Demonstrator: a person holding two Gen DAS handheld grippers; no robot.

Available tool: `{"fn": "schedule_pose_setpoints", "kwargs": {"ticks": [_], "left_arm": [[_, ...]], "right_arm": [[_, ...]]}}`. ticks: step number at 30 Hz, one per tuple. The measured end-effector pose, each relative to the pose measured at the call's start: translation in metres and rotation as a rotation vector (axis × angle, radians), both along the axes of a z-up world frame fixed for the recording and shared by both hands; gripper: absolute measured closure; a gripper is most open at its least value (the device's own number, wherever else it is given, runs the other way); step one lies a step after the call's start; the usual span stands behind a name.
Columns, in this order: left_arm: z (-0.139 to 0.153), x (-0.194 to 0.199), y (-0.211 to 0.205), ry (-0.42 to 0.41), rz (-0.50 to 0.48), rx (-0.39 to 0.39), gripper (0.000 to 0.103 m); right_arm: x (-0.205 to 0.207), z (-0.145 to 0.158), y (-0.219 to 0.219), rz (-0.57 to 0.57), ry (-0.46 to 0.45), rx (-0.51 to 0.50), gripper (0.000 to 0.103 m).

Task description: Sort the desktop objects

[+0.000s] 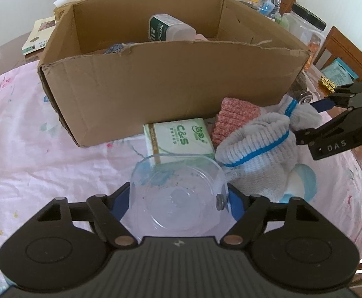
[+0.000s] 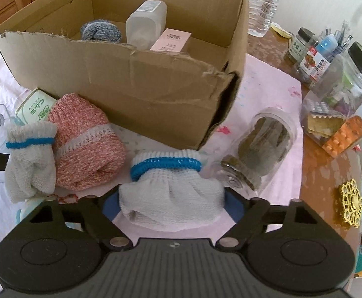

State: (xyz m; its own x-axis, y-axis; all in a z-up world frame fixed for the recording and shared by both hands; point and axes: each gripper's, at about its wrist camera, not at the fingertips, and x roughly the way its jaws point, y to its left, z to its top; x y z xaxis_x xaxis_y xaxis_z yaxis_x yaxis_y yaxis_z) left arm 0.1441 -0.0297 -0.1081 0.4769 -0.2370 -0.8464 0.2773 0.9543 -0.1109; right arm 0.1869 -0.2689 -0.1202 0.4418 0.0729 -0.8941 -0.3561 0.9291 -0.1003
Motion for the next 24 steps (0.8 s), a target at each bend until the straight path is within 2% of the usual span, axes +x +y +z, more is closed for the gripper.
{"fn": "schedule_pose_setpoints", "kwargs": {"ticks": [9, 24], "left_arm": [[0.014, -0.002, 0.006, -0.007, -0.02, -0.01, 0.025], [0.058, -0.015, 0.0, -0.054, -0.059, 0.016, 0.025]], "right_arm": [[-0.007, 0.014, -0.003, 0.041, 0.005, 0.004, 0.022], [-0.029, 0.067, -0.007, 0.106, -0.035, 0.033, 0.022]]}}
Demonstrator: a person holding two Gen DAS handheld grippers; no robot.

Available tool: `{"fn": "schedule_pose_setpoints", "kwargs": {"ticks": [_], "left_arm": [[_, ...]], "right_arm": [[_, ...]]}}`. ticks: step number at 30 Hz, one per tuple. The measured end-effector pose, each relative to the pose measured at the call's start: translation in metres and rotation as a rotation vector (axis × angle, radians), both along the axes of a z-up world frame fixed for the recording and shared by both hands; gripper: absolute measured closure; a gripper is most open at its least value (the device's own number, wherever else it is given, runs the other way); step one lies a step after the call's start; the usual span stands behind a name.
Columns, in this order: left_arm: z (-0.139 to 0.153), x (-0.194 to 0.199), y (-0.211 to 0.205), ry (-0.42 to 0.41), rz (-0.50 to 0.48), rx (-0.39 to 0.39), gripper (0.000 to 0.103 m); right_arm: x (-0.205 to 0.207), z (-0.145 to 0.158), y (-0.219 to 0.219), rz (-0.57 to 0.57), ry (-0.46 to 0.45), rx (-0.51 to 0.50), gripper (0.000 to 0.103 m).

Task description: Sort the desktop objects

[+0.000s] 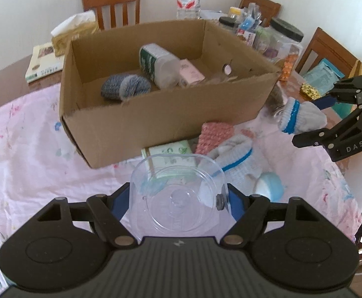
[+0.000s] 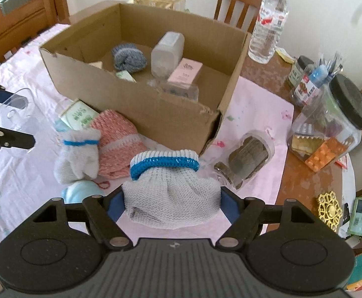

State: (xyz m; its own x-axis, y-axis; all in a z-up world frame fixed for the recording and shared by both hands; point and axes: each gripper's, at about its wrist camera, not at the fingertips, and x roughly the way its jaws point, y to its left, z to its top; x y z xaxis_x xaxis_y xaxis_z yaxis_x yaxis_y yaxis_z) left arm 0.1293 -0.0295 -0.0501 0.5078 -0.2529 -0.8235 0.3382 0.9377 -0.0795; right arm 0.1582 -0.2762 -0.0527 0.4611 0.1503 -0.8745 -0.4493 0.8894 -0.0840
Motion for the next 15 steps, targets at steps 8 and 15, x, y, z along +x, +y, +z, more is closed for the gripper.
{"fn": "schedule_pose_setpoints", "kwargs": {"ticks": [8, 15], "left_arm": [[0.025, -0.004, -0.007, -0.044, -0.039, -0.016, 0.025], [0.047, 0.003, -0.006, -0.094, -0.066, -0.032, 0.025]], "right_arm": [[-0.009, 0.028, 0.007, 0.036, -0.053, 0.013, 0.022], [-0.007, 0.047, 0.014, 0.063, -0.08, 0.032, 0.022]]}}
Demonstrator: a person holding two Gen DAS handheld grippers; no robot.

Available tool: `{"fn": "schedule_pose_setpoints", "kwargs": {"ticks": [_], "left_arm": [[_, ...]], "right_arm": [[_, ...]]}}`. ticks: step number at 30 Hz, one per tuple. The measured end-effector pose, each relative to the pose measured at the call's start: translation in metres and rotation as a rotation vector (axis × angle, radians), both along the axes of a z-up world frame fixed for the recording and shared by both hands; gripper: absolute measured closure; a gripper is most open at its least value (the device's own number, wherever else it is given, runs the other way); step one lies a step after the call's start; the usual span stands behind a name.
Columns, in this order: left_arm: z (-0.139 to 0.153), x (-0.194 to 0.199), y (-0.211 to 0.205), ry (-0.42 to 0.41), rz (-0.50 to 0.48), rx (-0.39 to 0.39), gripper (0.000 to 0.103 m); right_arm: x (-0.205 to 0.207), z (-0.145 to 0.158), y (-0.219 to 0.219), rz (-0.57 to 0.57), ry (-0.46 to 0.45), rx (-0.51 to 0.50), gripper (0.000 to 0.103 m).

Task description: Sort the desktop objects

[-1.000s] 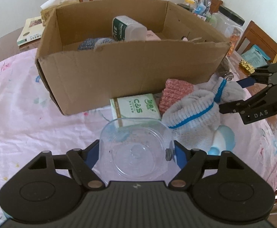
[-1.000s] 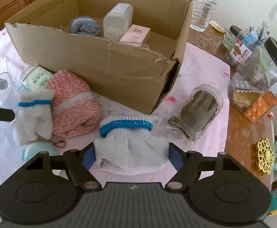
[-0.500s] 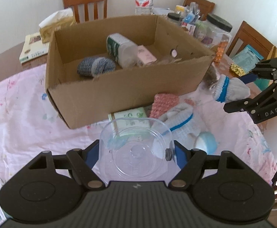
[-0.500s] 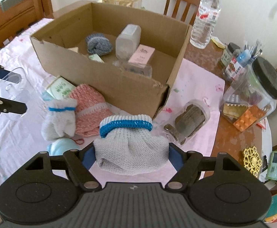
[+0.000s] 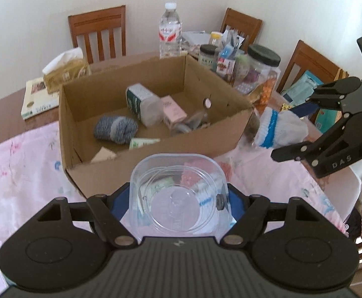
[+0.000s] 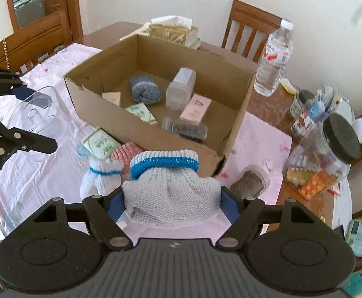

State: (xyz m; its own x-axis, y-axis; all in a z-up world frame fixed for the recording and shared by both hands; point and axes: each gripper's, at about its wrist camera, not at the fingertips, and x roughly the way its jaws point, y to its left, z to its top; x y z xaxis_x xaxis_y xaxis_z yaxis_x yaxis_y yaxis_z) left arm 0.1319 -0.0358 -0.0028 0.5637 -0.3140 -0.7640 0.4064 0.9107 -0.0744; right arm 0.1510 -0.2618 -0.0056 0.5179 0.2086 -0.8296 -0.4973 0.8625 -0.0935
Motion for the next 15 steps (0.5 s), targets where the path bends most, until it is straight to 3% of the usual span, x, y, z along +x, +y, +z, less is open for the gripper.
{"fn": "schedule_pose_setpoints", "kwargs": {"ticks": [15], "left_arm": [[0.028, 0.04, 0.006, -0.074, -0.039, 0.016, 0.025]], "right_arm": [[0.026, 0.03, 0.02, 0.043, -0.066, 0.003, 0.022]]}}
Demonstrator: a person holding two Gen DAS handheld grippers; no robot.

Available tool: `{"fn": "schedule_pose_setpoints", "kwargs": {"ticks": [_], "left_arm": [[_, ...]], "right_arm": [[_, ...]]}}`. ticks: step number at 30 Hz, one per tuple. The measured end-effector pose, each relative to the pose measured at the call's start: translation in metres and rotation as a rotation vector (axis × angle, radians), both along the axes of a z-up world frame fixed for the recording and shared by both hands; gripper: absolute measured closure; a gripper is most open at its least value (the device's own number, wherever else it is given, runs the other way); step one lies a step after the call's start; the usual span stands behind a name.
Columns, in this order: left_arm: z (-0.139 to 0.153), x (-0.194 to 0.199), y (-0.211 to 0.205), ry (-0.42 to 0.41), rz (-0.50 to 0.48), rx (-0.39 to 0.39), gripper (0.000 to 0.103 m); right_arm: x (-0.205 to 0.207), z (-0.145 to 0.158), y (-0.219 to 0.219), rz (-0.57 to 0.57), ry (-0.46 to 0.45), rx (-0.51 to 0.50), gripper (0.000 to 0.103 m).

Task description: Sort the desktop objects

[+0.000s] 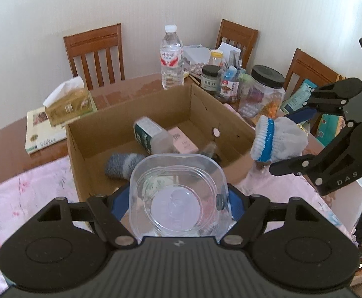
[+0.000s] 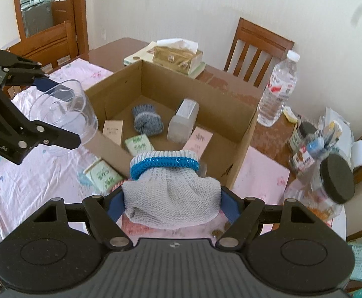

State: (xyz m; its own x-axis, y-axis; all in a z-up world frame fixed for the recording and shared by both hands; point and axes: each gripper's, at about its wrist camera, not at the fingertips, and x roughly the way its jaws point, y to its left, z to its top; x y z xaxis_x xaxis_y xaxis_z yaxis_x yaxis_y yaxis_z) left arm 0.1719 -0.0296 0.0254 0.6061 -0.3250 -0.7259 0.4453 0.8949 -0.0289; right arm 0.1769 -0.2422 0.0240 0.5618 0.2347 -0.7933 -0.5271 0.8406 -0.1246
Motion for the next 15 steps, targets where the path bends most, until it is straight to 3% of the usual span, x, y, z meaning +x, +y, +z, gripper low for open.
{"fn": "schedule_pose_setpoints", "kwargs": {"ticks": [15], "left_arm": [[0.001, 0.059, 0.016, -0.027, -0.017, 0.026, 0.025]], "right_arm": [[0.04, 0.016, 0.026, 0.012, -0.04, 0.011, 0.022]]}}
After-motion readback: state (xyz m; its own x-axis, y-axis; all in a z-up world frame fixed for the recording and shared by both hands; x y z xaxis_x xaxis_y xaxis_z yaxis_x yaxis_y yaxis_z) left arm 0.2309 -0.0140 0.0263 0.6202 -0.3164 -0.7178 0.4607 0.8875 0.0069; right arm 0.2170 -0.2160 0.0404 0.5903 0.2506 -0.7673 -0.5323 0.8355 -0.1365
